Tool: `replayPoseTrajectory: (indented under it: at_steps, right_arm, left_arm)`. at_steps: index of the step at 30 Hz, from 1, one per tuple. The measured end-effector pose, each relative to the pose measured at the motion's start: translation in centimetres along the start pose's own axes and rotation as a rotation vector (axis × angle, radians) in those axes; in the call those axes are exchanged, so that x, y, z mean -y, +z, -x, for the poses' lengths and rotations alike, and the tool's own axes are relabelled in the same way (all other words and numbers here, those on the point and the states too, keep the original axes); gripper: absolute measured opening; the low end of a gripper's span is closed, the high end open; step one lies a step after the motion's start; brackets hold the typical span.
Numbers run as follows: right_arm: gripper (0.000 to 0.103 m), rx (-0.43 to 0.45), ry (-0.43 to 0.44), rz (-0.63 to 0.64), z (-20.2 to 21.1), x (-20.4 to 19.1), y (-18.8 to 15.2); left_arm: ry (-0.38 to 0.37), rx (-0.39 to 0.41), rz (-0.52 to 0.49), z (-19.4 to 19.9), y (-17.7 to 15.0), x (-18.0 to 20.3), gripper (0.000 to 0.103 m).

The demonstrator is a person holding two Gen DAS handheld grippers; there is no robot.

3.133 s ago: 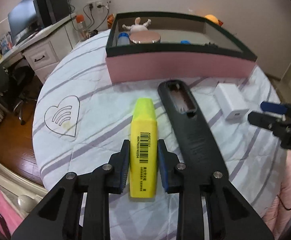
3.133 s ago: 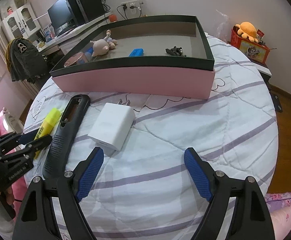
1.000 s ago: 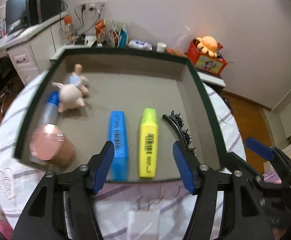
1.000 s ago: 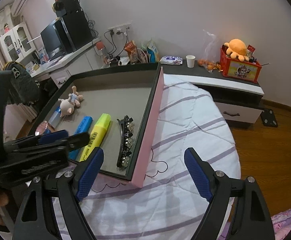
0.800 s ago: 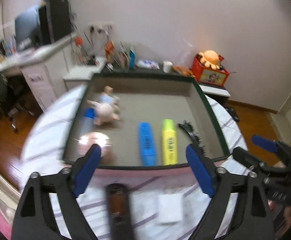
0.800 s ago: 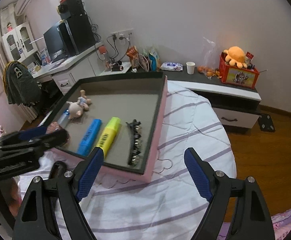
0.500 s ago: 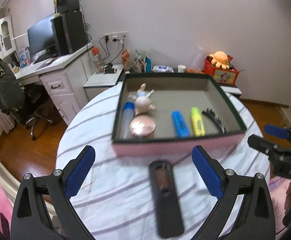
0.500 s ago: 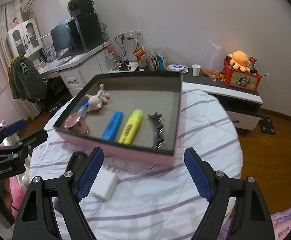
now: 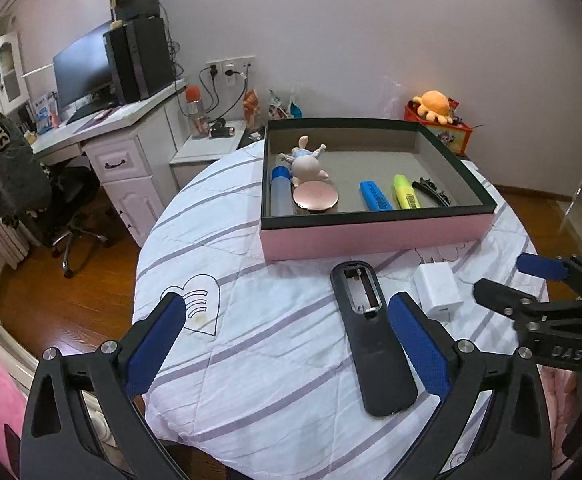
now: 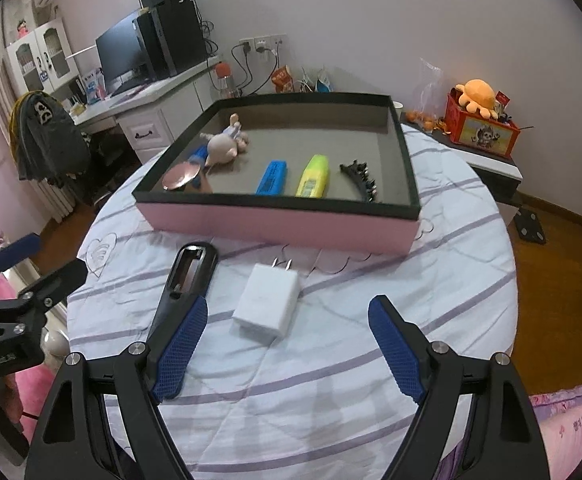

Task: Organize rigid objects
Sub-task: 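Withdraw the left gripper while the right gripper moves toward the white charger, then close the right gripper on the white charger and lift it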

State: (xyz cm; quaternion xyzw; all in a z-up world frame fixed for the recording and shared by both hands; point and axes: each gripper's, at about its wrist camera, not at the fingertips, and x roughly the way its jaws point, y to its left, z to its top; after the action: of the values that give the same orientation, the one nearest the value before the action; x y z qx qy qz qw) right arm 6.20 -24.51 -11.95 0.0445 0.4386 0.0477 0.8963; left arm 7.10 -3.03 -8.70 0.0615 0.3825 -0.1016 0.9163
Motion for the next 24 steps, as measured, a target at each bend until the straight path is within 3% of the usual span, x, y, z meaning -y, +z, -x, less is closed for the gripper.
replayPoseTrajectory:
  at_steps: [10, 23, 24]
  right_arm:
    - [0.084, -0.065, -0.058, -0.017, -3.4, -1.3, -0.5]
    - [0.084, -0.099, -0.066, -0.020, -7.6, -0.8, -0.4]
    - [0.080, -0.097, -0.063, -0.019, -7.6, -0.6, -0.5]
  left_arm:
    - [-0.017, -0.035, -0.008, -1.1, -0.9, -0.8, 0.102]
    - [-0.039, -0.055, -0.005, -3.3, -0.3, -1.3, 0.102]
    - [-0.039, -0.055, -0.004, -3.4, -0.2, -1.3, 0.102]
